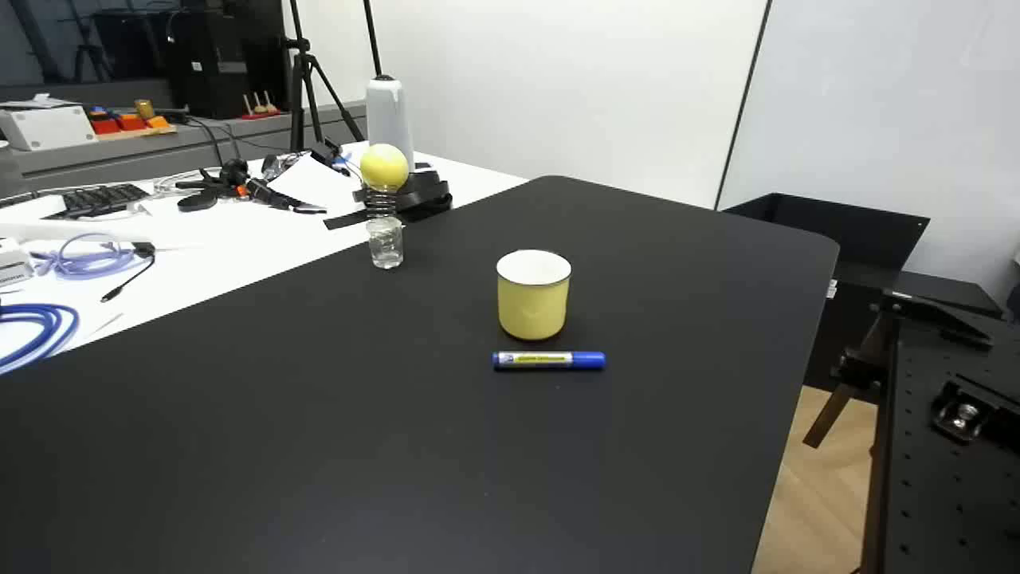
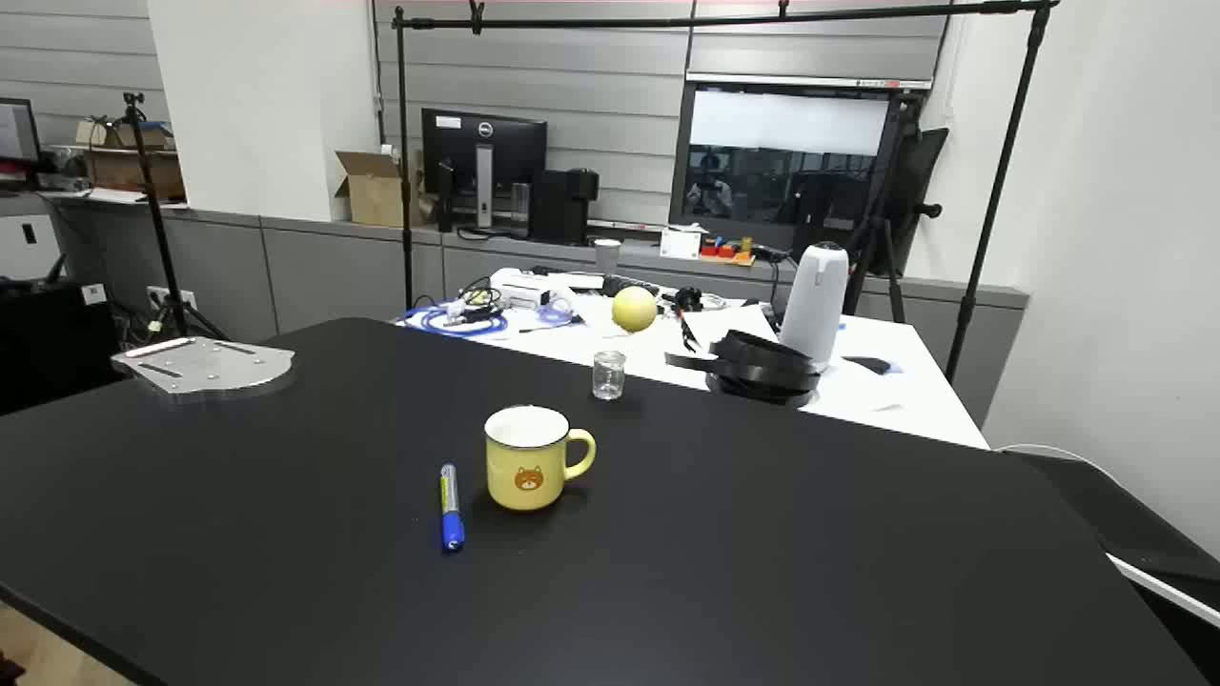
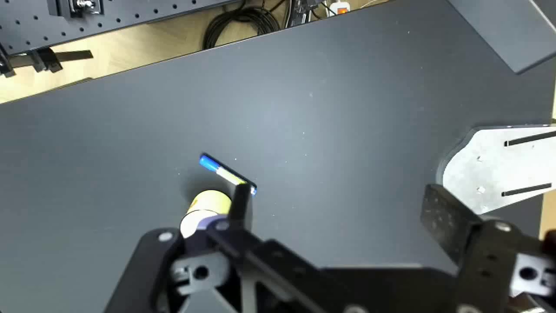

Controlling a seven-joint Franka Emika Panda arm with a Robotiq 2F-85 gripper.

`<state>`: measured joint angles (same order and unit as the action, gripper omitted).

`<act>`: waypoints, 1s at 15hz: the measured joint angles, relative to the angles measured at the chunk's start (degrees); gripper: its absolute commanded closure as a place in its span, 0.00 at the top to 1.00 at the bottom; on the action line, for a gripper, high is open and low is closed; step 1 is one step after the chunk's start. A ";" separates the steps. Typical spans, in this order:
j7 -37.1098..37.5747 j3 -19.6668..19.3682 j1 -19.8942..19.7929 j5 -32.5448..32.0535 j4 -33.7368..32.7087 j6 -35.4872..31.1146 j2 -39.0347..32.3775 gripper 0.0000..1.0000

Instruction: Pick the marker and put it in the cup

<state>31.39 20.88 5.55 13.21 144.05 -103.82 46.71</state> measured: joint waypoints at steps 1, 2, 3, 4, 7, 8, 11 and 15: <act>0.00 0.00 0.00 0.00 0.00 -0.06 0.01 1.00; -0.01 0.00 0.00 0.00 0.00 -0.08 0.01 1.00; -0.01 0.00 0.00 0.00 0.00 -0.08 0.02 1.00; -0.01 0.00 0.00 0.00 0.00 -0.08 0.03 1.00; -0.01 0.00 0.00 0.00 0.00 -0.08 0.03 1.00; -0.01 0.00 0.00 0.00 0.00 -0.08 0.03 1.00; -0.02 0.00 0.00 0.00 0.00 -0.09 0.03 1.00; -0.52 -0.52 -0.50 -1.15 0.72 -0.97 0.07 1.00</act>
<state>30.88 20.36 5.05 12.07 144.77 -104.79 46.78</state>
